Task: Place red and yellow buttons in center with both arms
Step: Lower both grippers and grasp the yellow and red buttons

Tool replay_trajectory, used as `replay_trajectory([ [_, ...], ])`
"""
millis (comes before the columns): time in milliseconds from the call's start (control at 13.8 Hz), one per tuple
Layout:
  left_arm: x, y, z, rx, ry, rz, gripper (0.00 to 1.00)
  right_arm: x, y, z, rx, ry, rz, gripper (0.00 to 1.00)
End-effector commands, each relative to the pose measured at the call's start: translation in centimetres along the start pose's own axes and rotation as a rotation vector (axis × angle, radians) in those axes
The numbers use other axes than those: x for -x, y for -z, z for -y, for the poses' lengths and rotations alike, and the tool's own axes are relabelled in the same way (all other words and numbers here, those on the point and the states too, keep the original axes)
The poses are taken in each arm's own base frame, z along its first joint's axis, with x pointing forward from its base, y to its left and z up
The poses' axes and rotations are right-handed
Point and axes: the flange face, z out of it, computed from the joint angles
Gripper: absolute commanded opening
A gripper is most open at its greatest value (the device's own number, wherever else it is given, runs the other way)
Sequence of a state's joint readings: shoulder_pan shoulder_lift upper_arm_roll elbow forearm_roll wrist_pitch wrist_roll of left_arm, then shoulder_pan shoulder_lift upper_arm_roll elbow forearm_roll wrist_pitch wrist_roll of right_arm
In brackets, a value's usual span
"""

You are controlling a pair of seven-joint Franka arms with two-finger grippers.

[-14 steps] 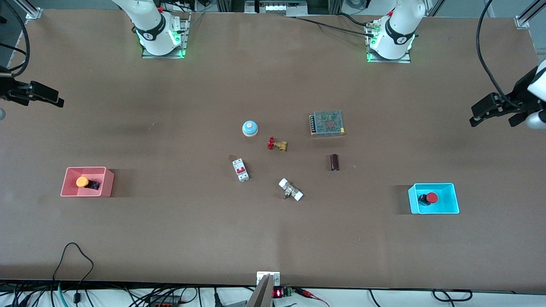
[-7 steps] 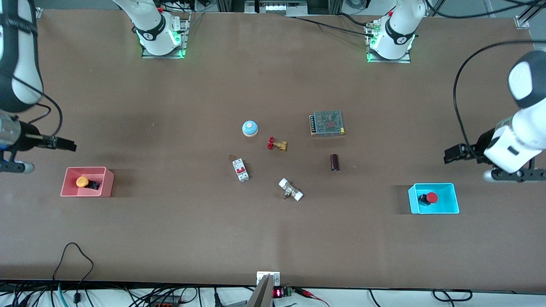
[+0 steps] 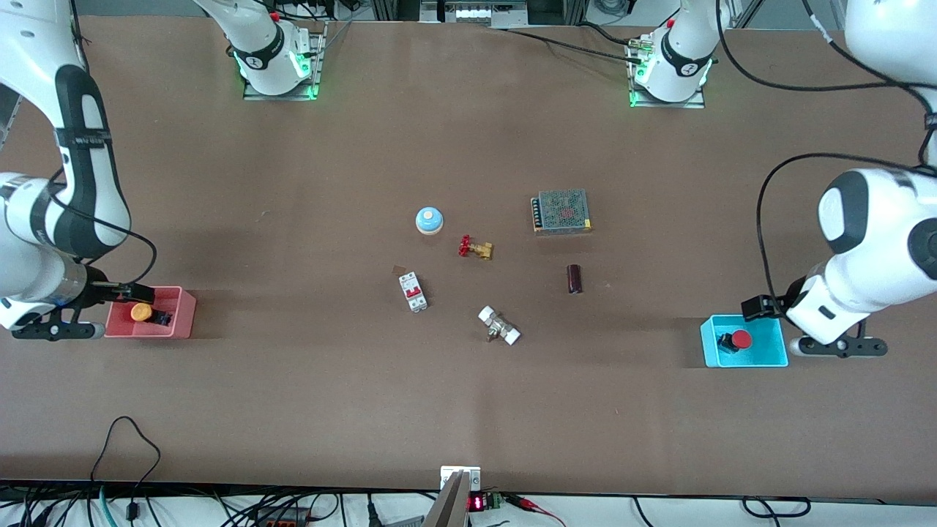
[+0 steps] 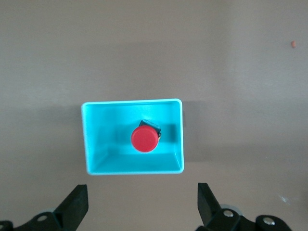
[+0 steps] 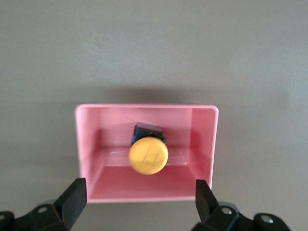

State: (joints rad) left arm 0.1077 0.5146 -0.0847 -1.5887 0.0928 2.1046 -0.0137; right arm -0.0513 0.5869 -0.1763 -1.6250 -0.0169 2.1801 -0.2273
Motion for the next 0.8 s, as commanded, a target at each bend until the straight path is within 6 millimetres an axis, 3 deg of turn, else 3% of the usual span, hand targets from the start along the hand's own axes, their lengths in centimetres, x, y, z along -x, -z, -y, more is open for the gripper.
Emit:
replay_trajectory([
  [0, -1.0, -4.2, 0.7, -0.006, -0.01, 0.006, 1.0, -0.7, -2.3, -0.8, 0.006, 0.03, -0.019, 1.0],
  [145, -1.1, -7.0, 1.3, -0.002, -0.005, 0.021, 1.0, -0.7, -2.6, -0.5, 0.002, 0.031, -0.011, 1.0],
  [362, -1.5, -9.2, 2.2, -0.009, 0.004, 0.027, 1.0, -0.6, -4.1, -0.5, 0.0, 0.036, 0.006, 1.0],
  [580, -1.8, -10.3, 2.1, -0.006, 0.01, 0.009, 1.0, -0.5, -5.5, -0.4, -0.001, 0.051, 0.022, 1.0],
  [725, -1.8, -10.8, 1.8, -0.001, 0.016, 0.015, 0.93, -0.4, -6.5, -1.1, 0.0, 0.056, 0.017, 1.0],
])
